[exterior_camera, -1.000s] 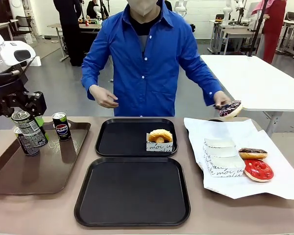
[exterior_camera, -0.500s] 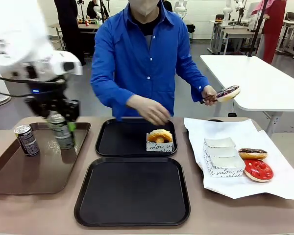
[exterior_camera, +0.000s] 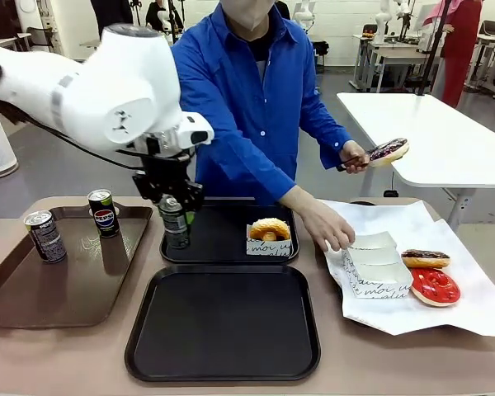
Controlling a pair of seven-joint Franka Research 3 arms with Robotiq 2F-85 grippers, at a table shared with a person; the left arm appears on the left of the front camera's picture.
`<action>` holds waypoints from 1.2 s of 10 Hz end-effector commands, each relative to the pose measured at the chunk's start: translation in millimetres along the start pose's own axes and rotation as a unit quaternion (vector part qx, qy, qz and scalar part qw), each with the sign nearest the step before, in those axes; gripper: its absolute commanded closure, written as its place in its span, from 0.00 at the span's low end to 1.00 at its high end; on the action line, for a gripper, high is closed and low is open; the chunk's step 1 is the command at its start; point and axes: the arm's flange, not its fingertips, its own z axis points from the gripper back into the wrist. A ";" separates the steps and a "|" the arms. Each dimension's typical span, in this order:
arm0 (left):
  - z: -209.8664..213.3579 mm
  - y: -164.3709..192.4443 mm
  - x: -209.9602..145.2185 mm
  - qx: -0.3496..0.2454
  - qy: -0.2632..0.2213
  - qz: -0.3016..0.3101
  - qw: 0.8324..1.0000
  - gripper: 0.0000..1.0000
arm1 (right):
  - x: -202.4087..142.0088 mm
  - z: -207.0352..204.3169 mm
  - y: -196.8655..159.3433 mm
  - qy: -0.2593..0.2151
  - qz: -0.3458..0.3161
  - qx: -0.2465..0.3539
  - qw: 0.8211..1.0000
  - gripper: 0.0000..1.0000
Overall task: Set up donuts and drinks on trays.
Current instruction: Pick up one Pepsi coke and place it on the Flat Tray.
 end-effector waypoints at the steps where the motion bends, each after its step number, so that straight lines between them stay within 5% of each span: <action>1: -16.1 -11.0 17.0 -0.001 0.007 0.006 1.000 0.41 | -0.4 0.2 -0.3 0.001 -0.001 0.007 1.000 0.00; 6: -23.3 1.7 14.6 -0.024 0.024 0.000 0.999 0.41 | -0.4 0.2 -0.3 0.001 -0.001 0.007 1.000 0.00; 8: 44.6 31.6 -51.1 -0.024 0.094 -0.021 0.995 0.41 | -0.4 0.2 -0.3 0.001 -0.001 0.007 1.000 0.00; 10: 118.9 61.1 -130.3 -0.011 0.046 -0.062 0.997 0.41 | -0.4 0.2 -0.3 0.001 -0.001 0.007 1.000 0.00; 12: 134.8 63.4 -171.0 0.020 0.027 -0.069 0.997 0.41 | -0.4 0.2 -0.3 0.001 -0.001 0.007 1.000 0.00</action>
